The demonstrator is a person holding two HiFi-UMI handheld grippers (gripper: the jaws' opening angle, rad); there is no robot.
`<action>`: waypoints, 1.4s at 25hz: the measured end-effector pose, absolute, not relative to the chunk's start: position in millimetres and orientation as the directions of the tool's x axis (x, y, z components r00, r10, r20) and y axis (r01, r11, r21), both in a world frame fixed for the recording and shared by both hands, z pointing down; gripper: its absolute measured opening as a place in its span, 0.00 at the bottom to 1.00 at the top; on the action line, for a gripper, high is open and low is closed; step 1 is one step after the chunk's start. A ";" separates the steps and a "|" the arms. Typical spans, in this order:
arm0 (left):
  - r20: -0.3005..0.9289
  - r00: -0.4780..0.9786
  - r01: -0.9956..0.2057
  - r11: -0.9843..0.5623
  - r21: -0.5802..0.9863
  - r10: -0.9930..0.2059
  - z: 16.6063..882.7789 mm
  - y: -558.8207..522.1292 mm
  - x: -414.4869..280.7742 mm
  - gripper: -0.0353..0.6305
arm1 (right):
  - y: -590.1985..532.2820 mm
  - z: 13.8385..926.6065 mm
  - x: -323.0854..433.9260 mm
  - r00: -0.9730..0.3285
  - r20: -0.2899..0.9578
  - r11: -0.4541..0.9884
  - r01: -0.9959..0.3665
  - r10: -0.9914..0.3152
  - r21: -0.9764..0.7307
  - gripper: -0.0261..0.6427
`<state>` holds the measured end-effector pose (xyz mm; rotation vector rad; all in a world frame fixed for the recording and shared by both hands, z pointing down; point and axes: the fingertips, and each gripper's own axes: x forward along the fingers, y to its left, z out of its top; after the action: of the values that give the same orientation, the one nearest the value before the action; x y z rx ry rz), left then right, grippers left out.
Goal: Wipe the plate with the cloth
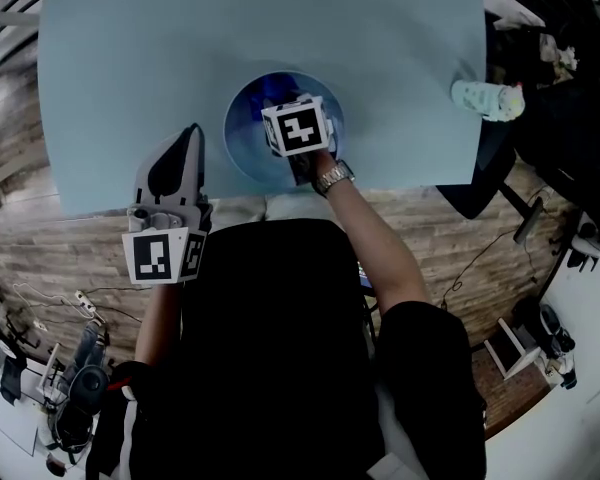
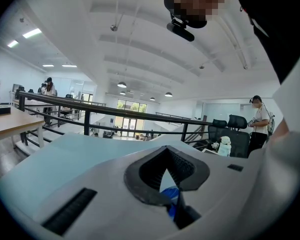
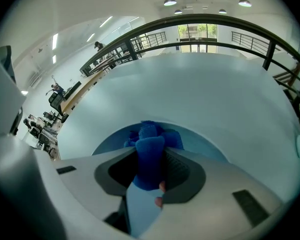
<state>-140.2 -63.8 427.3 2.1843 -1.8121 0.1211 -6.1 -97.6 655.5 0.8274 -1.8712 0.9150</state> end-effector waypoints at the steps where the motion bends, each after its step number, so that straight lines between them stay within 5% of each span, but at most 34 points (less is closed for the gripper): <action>1: 0.253 0.205 -0.971 -0.165 0.172 -0.945 427.4 -64.2 -138.4 0.06 | -98.1 656.9 -0.3 -0.387 0.904 0.504 -0.826 -0.180 -0.253 0.22; 24: 0.220 0.275 -0.955 -0.241 0.170 -0.936 418.6 -26.9 -117.4 0.06 | -59.4 642.7 40.0 -0.350 0.900 0.401 -0.887 -0.260 -0.229 0.22; 35: 0.196 0.279 -0.955 -0.251 0.156 -0.940 409.8 5.6 -120.4 0.06 | -19.0 586.3 14.7 -0.502 0.798 0.461 -0.825 -0.334 -0.327 0.22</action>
<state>-120.4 5.6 409.8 2.3062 -1.7495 0.0912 14.7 -19.0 586.3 0.9613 -2.0495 0.9533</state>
